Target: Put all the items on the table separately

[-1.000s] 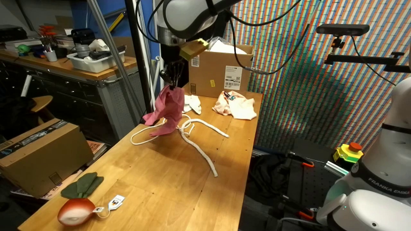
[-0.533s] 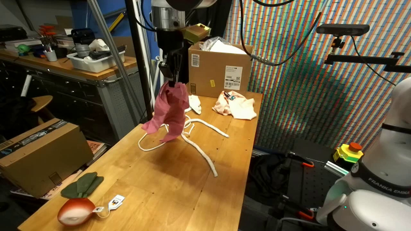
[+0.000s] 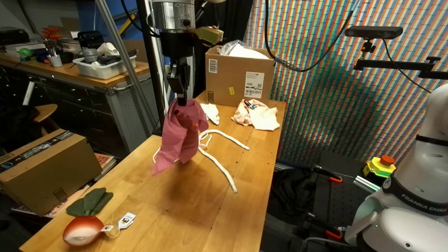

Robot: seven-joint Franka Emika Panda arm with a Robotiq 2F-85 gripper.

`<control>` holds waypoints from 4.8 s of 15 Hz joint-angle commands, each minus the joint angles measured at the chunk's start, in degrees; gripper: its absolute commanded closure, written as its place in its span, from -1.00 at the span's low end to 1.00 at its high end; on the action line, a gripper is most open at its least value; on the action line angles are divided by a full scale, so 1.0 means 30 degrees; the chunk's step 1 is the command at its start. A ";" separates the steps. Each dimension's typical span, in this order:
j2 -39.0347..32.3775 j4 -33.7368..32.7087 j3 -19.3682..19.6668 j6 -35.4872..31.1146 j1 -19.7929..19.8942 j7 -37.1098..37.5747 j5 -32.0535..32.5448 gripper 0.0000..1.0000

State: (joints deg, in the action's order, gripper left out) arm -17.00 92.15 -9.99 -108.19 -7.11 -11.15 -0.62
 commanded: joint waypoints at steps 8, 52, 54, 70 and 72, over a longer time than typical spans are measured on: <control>0.1820 0.0485 -0.0823 0.1870 -0.0205 -0.2204 -0.2972 0.92; -0.3444 0.4721 -0.2876 -0.3377 -0.1697 -0.2864 -0.9062 0.36; -0.3604 0.4704 -0.2857 -0.3519 -0.1734 -0.2671 -0.8896 0.20; -0.3793 0.5118 0.0014 -0.8443 -0.2060 0.0430 -0.0521 -0.98; -0.3978 0.5158 0.0499 -0.9003 -0.1903 0.1044 0.0286 -1.00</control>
State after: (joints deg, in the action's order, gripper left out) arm -28.60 107.08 -10.34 -131.71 -12.77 -11.32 -3.30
